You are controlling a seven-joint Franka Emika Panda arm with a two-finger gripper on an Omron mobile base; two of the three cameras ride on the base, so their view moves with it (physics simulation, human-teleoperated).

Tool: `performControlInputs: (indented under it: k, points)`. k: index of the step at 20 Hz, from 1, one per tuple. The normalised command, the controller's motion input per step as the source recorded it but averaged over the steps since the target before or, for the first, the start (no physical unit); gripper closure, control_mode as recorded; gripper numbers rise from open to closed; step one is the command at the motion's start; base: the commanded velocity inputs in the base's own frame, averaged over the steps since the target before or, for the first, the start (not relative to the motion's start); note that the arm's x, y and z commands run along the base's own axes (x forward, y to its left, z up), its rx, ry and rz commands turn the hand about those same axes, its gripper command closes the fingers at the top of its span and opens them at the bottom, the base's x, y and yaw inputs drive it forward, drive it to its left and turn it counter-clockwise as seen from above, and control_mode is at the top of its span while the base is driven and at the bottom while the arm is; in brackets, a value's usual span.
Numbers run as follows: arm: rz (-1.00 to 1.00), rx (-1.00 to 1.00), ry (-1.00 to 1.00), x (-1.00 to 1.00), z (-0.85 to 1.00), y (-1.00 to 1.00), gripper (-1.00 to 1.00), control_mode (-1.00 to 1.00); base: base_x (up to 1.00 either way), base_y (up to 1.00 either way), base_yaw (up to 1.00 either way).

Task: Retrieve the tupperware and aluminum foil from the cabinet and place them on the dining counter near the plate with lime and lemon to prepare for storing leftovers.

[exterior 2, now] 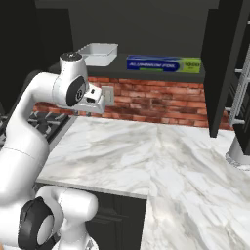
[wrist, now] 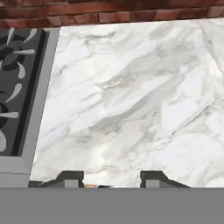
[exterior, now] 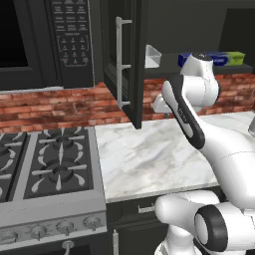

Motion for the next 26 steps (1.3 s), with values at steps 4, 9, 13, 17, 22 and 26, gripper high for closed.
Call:
performControlInputs:
  k: [4, 9, 13, 17, 22, 26]
  points:
    - [0.0, 0.0, -0.1, 0.0, 0.0, 0.0, -1.0, -1.0, 0.0, 0.0, 0.0]
    - [0.0, 0.0, -0.27, 0.0, 0.26, -0.13, -1.0, -1.0, 0.0, 0.0, 0.0]
    - [0.0, 0.0, -0.31, 0.0, 0.64, -0.07, -1.0, -1.0, 0.0, 0.0, 0.0]
    - [0.0, 0.01, -0.33, 0.1, 0.69, -0.01, -1.0, -1.0, 0.0, 0.0, 0.0]
    - [0.0, 0.01, -0.23, 0.39, 0.56, -0.06, -1.0, -1.0, 0.0, 0.0, 0.0]
    - [0.0, 0.02, -0.13, 0.61, 0.46, -0.09, -1.0, -1.0, 0.0, 0.0, 0.0]
